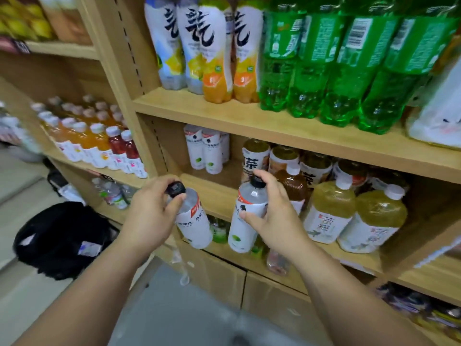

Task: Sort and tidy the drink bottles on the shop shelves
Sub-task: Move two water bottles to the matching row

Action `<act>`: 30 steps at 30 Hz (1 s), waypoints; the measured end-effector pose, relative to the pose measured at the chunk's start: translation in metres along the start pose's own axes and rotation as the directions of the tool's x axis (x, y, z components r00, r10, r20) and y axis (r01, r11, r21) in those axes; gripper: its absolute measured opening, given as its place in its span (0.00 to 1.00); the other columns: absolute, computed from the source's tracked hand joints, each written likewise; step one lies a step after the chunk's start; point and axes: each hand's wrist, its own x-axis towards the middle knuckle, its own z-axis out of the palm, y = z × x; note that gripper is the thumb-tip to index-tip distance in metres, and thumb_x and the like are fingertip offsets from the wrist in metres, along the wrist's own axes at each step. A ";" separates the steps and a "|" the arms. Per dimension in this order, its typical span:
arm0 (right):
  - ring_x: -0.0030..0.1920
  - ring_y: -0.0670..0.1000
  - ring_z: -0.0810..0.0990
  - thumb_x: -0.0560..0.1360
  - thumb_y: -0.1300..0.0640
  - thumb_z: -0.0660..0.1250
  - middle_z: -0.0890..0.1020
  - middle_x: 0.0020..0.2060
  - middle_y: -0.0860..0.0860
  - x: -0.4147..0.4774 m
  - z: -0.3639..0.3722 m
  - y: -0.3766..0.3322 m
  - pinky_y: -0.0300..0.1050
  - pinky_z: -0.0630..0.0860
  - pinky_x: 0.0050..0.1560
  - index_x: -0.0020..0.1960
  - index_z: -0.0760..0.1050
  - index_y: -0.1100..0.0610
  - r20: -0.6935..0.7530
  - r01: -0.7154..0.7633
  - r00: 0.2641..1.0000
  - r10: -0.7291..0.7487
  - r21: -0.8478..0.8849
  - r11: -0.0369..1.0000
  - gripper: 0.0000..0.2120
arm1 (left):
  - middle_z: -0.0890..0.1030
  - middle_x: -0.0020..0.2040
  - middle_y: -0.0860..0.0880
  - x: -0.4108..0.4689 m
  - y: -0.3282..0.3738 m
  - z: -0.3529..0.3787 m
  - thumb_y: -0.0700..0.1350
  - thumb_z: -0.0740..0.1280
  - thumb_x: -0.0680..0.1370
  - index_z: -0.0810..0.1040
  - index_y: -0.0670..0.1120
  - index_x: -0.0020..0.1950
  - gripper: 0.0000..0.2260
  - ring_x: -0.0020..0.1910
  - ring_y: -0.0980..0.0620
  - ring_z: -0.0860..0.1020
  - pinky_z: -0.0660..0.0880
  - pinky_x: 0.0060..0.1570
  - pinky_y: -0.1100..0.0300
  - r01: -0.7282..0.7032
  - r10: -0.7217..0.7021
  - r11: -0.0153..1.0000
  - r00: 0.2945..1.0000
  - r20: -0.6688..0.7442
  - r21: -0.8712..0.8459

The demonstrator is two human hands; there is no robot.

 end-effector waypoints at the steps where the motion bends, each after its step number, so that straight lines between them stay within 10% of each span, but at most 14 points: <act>1: 0.59 0.39 0.68 0.75 0.52 0.76 0.64 0.71 0.41 0.014 0.008 0.000 0.42 0.71 0.58 0.72 0.54 0.28 0.015 0.014 1.000 -0.014 0.012 1.000 0.40 | 0.79 0.50 0.51 0.009 -0.005 0.000 0.44 0.68 0.81 0.78 0.48 0.58 0.07 0.46 0.52 0.75 0.66 0.43 0.60 0.015 -0.015 1.000 1.000 -0.008 0.004; 10: 0.61 0.54 0.79 0.76 0.48 0.74 0.75 0.69 0.50 0.123 0.043 0.011 0.56 0.77 0.61 0.77 0.51 0.33 0.145 0.005 0.989 -0.002 -0.020 1.000 0.41 | 0.77 0.51 0.50 0.082 -0.035 0.010 0.43 0.69 0.81 0.78 0.46 0.59 0.08 0.51 0.49 0.75 0.66 0.50 0.58 0.073 -0.072 0.996 0.997 -0.029 0.053; 14: 0.64 0.44 0.74 0.78 0.48 0.72 0.75 0.65 0.39 0.144 0.056 0.020 0.50 0.75 0.63 0.80 0.56 0.41 0.222 -0.058 0.973 0.057 0.000 0.998 0.37 | 0.78 0.53 0.46 0.108 -0.049 0.019 0.41 0.69 0.81 0.78 0.43 0.61 0.09 0.53 0.47 0.75 0.66 0.50 0.58 0.063 -0.063 0.994 0.998 -0.012 0.087; 18: 0.46 0.48 0.80 0.79 0.44 0.70 0.82 0.43 0.45 0.155 0.072 0.024 0.48 0.77 0.46 0.52 0.74 0.48 0.284 -0.271 0.916 0.285 -0.086 0.959 0.10 | 0.78 0.57 0.43 0.135 -0.069 0.030 0.41 0.68 0.81 0.77 0.42 0.65 0.13 0.57 0.44 0.75 0.66 0.51 0.58 0.020 -0.024 0.994 0.999 0.031 0.110; 24: 0.58 0.54 0.81 0.78 0.46 0.72 0.82 0.62 0.51 0.165 0.085 0.011 0.52 0.78 0.57 0.63 0.69 0.53 0.212 -0.297 0.928 0.306 -0.075 0.952 0.20 | 0.73 0.46 0.45 0.181 -0.102 0.041 0.43 0.67 0.81 0.76 0.40 0.52 0.06 0.48 0.42 0.73 0.63 0.42 0.55 -0.112 0.095 0.982 0.989 0.117 0.154; 27: 0.64 0.50 0.78 0.75 0.47 0.75 0.74 0.69 0.38 0.168 0.098 0.011 0.47 0.76 0.56 0.83 0.47 0.44 0.141 -0.238 0.959 0.246 -0.069 0.969 0.48 | 0.73 0.42 0.41 0.202 -0.115 0.046 0.47 0.64 0.82 0.74 0.39 0.47 0.11 0.46 0.40 0.73 0.62 0.39 0.53 -0.187 0.138 0.952 0.968 0.208 0.240; 30: 0.65 0.40 0.76 0.72 0.48 0.79 0.72 0.62 0.24 0.165 0.110 0.016 0.50 0.78 0.62 0.80 0.52 0.36 0.074 -0.257 0.964 0.257 -0.002 0.966 0.47 | 0.75 0.40 0.40 0.212 -0.118 0.047 0.47 0.64 0.82 0.76 0.40 0.54 0.09 0.42 0.39 0.74 0.64 0.37 0.51 -0.365 0.307 0.900 0.919 0.248 0.237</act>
